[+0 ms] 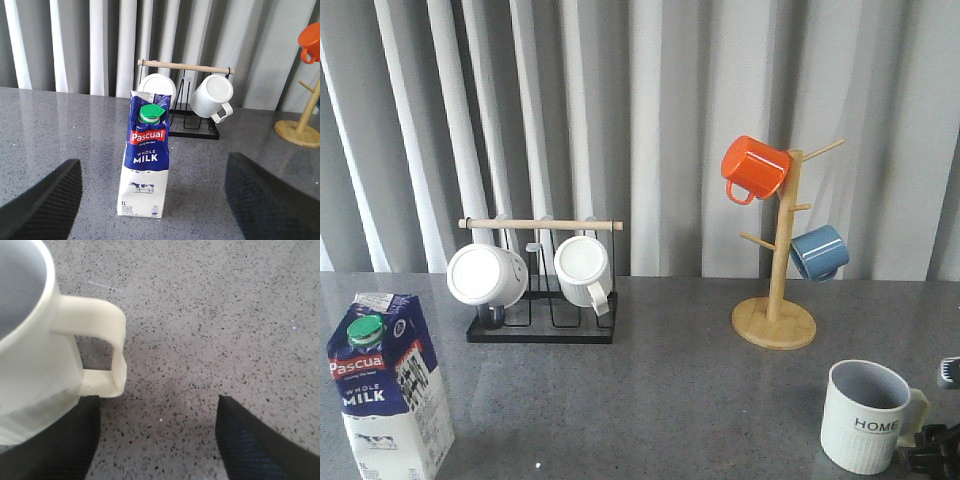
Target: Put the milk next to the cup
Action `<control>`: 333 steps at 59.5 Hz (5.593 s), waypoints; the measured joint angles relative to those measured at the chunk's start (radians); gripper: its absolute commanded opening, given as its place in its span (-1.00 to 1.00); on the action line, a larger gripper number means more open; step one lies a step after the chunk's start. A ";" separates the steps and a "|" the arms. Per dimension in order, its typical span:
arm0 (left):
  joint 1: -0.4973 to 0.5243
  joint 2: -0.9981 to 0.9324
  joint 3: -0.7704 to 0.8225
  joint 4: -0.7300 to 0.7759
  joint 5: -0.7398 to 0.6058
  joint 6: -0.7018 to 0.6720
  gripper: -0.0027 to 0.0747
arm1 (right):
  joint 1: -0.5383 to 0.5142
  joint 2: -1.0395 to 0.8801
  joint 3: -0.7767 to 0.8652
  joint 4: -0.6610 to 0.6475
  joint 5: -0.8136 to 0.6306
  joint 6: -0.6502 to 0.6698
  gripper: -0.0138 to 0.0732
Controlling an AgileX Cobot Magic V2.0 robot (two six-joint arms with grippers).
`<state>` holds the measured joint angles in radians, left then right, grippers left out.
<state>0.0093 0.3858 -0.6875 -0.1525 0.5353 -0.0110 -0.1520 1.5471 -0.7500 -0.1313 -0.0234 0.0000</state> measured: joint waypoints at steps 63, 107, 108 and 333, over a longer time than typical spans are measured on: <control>0.000 0.000 0.000 0.000 0.000 0.000 0.55 | 0.246 -0.080 -0.190 -0.045 0.066 0.044 -0.71; 0.000 0.000 0.000 -0.003 0.000 0.000 0.55 | 0.449 0.111 -0.198 0.017 0.156 0.051 -0.33; 0.000 0.000 0.000 -0.003 0.000 0.000 0.55 | 0.449 0.111 -0.198 0.017 0.159 0.050 -0.29; 0.000 1.288 -1.166 0.010 0.724 0.103 0.56 | 0.449 -1.200 0.328 0.036 0.756 0.048 -0.70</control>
<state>0.0093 1.6742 -1.8538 -0.1426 1.2592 0.0923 0.2972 0.3472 -0.4218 -0.0948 0.7329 0.0481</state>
